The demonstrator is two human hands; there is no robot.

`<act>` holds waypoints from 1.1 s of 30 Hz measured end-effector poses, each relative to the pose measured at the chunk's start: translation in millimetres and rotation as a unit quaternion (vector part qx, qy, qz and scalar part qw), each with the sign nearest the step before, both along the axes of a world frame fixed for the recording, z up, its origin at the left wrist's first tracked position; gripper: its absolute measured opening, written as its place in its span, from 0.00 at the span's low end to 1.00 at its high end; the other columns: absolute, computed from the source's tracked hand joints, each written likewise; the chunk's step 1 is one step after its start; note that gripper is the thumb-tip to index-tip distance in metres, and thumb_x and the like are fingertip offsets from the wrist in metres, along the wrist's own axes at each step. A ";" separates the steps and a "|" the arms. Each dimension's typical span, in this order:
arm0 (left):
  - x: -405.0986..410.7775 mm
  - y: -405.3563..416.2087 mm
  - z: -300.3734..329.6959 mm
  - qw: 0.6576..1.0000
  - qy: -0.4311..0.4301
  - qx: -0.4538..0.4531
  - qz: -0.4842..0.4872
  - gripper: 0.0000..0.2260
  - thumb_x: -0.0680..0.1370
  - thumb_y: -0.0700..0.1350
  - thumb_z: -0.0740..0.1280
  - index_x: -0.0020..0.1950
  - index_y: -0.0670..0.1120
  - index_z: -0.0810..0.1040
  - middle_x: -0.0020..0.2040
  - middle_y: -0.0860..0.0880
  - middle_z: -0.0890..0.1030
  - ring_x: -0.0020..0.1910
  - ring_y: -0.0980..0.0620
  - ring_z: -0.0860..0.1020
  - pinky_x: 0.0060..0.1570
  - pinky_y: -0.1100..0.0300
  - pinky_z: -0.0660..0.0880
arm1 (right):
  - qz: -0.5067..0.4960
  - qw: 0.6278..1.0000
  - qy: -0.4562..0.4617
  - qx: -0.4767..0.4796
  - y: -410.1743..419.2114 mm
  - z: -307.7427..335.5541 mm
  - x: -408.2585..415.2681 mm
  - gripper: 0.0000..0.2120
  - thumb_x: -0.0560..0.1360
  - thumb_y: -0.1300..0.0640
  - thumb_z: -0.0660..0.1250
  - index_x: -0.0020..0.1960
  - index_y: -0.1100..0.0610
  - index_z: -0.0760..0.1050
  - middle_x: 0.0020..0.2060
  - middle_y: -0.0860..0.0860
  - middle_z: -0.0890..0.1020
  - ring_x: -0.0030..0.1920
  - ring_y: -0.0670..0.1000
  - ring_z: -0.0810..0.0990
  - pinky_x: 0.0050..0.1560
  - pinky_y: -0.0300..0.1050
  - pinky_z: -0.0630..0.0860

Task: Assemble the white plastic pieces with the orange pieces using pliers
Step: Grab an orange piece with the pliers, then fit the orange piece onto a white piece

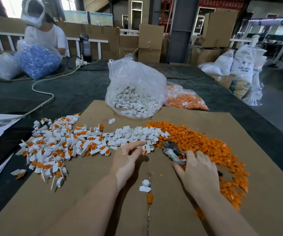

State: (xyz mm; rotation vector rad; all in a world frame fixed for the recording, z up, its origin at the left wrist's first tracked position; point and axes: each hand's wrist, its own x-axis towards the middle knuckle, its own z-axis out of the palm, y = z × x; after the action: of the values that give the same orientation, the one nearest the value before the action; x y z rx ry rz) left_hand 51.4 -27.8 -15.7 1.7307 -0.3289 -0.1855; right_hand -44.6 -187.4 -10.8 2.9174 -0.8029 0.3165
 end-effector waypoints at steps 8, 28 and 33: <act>4.8 -0.8 -4.9 0.996 -0.049 0.047 -0.054 0.12 0.79 0.40 0.63 0.54 0.53 0.82 0.50 0.62 0.78 0.49 0.73 0.71 0.46 0.85 0.63 | 0.150 0.967 -0.202 0.047 20.4 0.5 10.0 0.17 0.66 0.60 0.76 0.54 0.61 0.80 0.46 0.58 0.81 0.47 0.59 0.80 0.49 0.55 0.77; -4.1 2.2 -9.4 0.987 -0.083 0.087 -0.110 0.13 0.71 0.41 0.73 0.54 0.50 0.80 0.44 0.48 0.81 0.43 0.52 0.78 0.45 0.66 0.74 | 0.210 0.923 -0.252 0.202 49.9 -12.6 16.8 0.03 0.70 0.65 0.72 0.42 0.59 0.80 0.38 0.51 0.80 0.42 0.52 0.79 0.40 0.42 0.74; -7.0 1.3 -6.9 0.979 -0.119 0.118 -0.114 0.10 0.73 0.40 0.70 0.50 0.54 0.79 0.46 0.55 0.78 0.44 0.62 0.75 0.42 0.76 0.68 | 0.203 0.934 -0.220 0.196 48.7 -13.1 19.5 0.03 0.73 0.60 0.70 0.45 0.57 0.81 0.41 0.51 0.81 0.48 0.51 0.78 0.45 0.41 0.72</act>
State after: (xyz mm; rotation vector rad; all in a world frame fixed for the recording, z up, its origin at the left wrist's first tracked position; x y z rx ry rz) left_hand 44.4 -26.5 -22.7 1.9523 -0.7082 -0.1893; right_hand -25.1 -138.6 -23.9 3.4355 -0.3065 0.9802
